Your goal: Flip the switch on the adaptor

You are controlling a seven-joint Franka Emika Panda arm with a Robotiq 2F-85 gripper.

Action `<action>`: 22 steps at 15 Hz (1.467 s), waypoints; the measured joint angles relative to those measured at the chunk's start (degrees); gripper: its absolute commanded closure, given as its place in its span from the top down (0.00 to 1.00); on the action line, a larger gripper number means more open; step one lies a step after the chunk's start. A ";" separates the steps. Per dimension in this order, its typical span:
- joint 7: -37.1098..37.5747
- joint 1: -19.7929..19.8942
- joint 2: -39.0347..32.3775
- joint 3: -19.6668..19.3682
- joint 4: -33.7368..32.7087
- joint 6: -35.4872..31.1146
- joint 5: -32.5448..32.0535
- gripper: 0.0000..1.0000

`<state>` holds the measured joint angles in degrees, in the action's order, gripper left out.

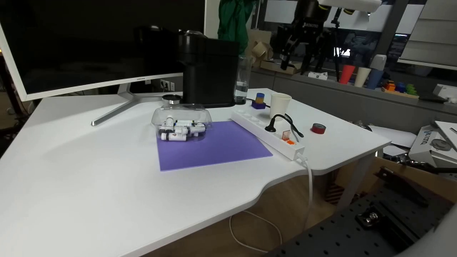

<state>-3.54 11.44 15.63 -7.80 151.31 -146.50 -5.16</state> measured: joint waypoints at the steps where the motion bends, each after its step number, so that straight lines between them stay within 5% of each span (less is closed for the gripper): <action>1: 0.00 0.57 -1.89 -0.04 -0.84 0.14 -1.53 0.28; 5: -0.81 0.94 -8.98 0.00 -5.21 3.21 -8.20 0.00; 16: -7.59 -0.90 -16.14 0.05 -7.28 6.40 -12.44 0.00; 22: -11.35 -0.60 -19.51 -0.98 -6.02 1.23 -11.37 0.00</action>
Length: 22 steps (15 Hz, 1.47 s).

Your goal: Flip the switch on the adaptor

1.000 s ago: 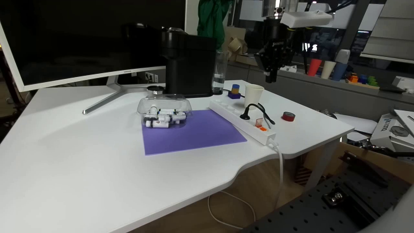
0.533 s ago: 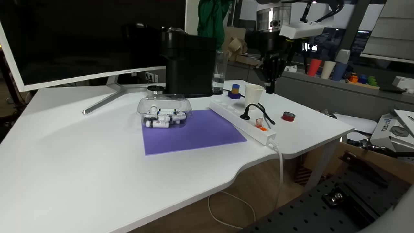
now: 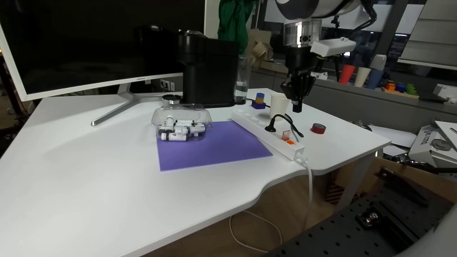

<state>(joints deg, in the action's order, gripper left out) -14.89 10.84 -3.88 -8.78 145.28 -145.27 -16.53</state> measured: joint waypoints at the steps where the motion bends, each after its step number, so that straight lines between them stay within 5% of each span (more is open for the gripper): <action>1: -1.08 0.22 -1.05 -0.23 0.01 -1.01 0.40 0.00; 9: -8.50 1.05 -8.17 -0.60 -0.47 -6.06 4.59 0.00; 22: -9.02 2.35 -15.32 0.07 -3.44 -9.04 6.77 0.00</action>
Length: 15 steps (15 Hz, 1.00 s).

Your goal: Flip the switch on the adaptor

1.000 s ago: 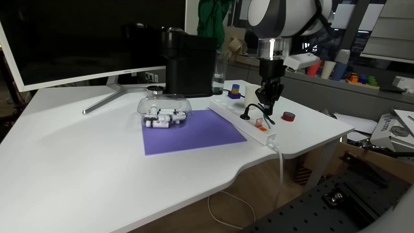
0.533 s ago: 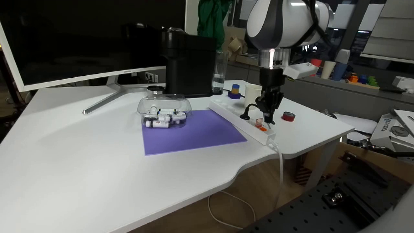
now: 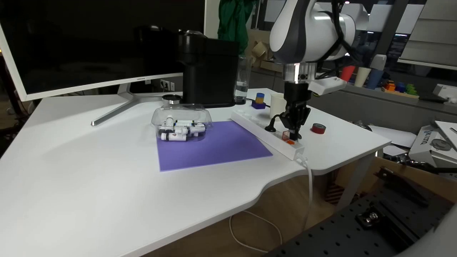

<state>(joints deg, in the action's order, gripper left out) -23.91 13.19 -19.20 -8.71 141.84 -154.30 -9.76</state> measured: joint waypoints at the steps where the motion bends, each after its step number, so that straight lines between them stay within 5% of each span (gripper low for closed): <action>1: 0.00 0.11 -0.48 0.15 -0.23 0.00 0.05 0.00; 15: -0.13 1.28 -0.99 1.73 -0.68 0.51 2.43 0.00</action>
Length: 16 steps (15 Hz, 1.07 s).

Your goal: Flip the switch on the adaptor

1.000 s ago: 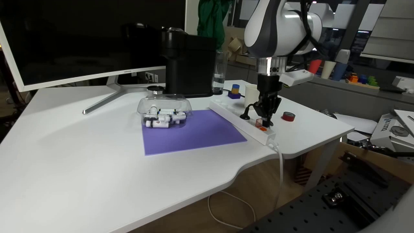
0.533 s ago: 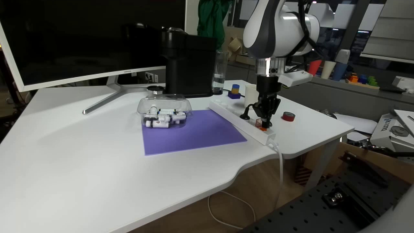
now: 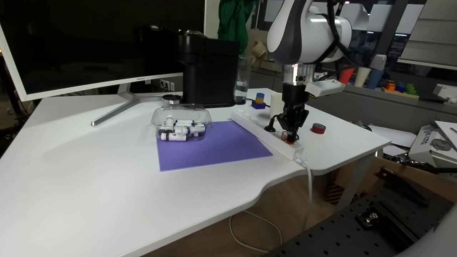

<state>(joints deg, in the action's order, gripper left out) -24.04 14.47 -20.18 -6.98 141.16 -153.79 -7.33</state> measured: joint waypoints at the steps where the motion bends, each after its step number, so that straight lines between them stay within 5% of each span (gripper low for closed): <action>1: 0.00 0.07 0.02 0.01 0.12 -0.38 0.35 0.00; 16: 0.33 1.30 -0.07 0.84 0.82 -2.18 5.17 0.00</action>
<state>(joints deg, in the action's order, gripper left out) -23.70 15.76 -20.25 -6.14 141.98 -155.98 -2.17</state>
